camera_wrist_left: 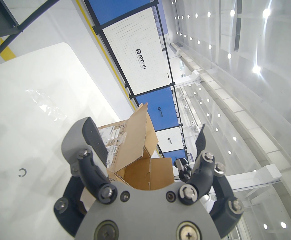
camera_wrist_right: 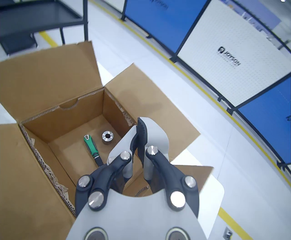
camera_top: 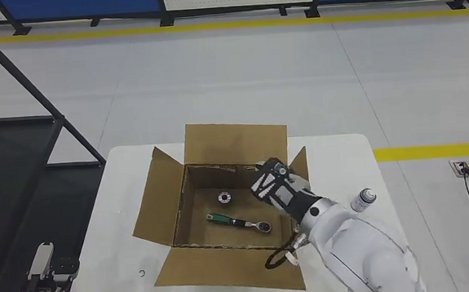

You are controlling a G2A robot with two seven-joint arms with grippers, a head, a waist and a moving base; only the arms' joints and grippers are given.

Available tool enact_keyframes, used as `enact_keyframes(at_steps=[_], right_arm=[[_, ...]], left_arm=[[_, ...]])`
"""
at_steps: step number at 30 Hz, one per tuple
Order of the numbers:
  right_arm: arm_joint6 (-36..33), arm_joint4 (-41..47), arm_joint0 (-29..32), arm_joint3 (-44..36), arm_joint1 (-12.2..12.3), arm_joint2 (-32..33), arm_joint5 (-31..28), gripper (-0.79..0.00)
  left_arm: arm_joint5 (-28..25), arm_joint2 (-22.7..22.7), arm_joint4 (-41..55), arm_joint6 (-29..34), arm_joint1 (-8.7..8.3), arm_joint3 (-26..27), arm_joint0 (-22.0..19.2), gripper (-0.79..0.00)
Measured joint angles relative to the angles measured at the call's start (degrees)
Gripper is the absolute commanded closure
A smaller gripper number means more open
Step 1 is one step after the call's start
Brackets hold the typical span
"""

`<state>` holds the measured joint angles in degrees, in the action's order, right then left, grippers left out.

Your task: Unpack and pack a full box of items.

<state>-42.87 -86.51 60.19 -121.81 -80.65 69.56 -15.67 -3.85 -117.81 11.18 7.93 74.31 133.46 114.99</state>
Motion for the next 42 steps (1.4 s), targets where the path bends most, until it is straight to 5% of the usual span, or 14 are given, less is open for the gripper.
enact_keyframes(at_steps=[6, 13, 14, 16, 17, 37, 42], right_arm=[[5.33, 1.44, 8.66, -5.69, 0.75, 8.53, 3.94, 0.0], [8.0, 4.2, 12.73, -2.77, 0.95, 16.47, 11.82, 0.0], [8.57, 5.23, 13.43, -1.95, 0.98, 17.91, 12.82, -0.049], [8.83, 7.29, 14.39, -0.8, 1.05, 19.94, 13.45, -0.351], [8.77, 9.16, 14.84, 0.18, 1.11, 21.43, 13.63, -0.763], [8.38, 11.07, 15.13, 1.47, 1.18, 22.6, 13.31, -0.785], [10.57, 10.47, 13.1, 7.37, 1.19, 21.83, 15.42, -0.785]], left_arm=[[0.0, 0.0, 0.0, 0.0, 0.0, 0.0, 0.0, -0.785], [0.0, 0.0, 0.0, 0.0, 0.0, 0.0, 0.0, -0.785], [0.0, 0.0, 0.0, 0.0, 0.0, 0.0, 0.0, -0.785], [0.0, 0.0, 0.0, 0.0, 0.0, 0.0, 0.0, -0.785], [0.0, 0.0, 0.0, 0.0, 0.0, 0.0, 0.0, -0.785], [0.0, 0.0, 0.0, 0.0, 0.0, 0.0, 0.0, -0.785], [0.0, 0.0, 0.0, 0.0, 0.0, 0.0, 0.0, -0.785]])
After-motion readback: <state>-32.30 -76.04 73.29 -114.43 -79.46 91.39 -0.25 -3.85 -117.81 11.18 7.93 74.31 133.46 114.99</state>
